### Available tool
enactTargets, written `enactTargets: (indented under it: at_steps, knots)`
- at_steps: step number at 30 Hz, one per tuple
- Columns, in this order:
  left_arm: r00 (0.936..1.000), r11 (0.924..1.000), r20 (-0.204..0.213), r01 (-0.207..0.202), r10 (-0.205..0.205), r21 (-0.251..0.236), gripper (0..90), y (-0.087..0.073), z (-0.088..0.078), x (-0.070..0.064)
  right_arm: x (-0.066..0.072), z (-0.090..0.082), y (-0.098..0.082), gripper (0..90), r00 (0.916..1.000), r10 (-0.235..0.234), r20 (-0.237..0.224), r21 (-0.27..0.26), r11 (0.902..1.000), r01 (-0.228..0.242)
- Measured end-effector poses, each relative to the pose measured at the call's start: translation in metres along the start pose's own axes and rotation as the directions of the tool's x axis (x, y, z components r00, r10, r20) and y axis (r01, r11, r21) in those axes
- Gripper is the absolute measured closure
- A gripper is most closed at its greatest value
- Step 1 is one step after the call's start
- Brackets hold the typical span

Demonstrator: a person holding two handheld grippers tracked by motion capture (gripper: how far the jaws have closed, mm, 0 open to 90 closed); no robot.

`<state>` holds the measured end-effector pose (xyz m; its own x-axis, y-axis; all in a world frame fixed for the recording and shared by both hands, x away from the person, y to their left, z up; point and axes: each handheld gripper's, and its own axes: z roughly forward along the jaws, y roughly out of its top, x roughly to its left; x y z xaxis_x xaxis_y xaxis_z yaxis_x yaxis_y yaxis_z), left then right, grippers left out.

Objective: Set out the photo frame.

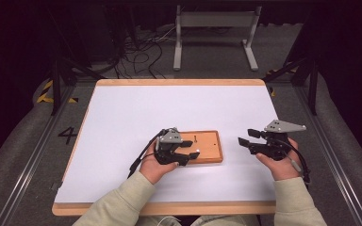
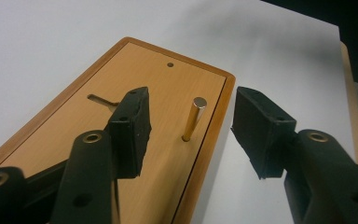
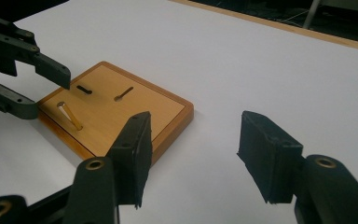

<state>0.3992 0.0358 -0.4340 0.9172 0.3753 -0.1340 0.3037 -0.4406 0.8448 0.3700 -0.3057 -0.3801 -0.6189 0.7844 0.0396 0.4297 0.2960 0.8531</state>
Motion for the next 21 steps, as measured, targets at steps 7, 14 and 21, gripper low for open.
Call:
enactTargets:
  at_steps: [7,14,21]
  knots:
    - [0.9995,0.9987,-0.005,-0.03,0.03,0.041,53.9,-0.002,0.019,-0.001,-0.001,-0.001,-0.002,44.9,1.0,0.004,-0.002,0.004,1.0,-0.004]
    - [0.9971,0.9961,-0.028,-0.069,0.071,0.055,73.9,-0.002,0.028,0.0,-0.001,-0.002,-0.005,44.9,1.0,0.007,0.0,0.009,0.9999,-0.007]
    - [0.9911,0.9896,-0.006,-0.132,0.133,0.057,83.7,-0.003,0.027,-0.001,0.0,-0.001,-0.005,44.9,0.9999,0.007,-0.008,0.009,0.9999,-0.007]
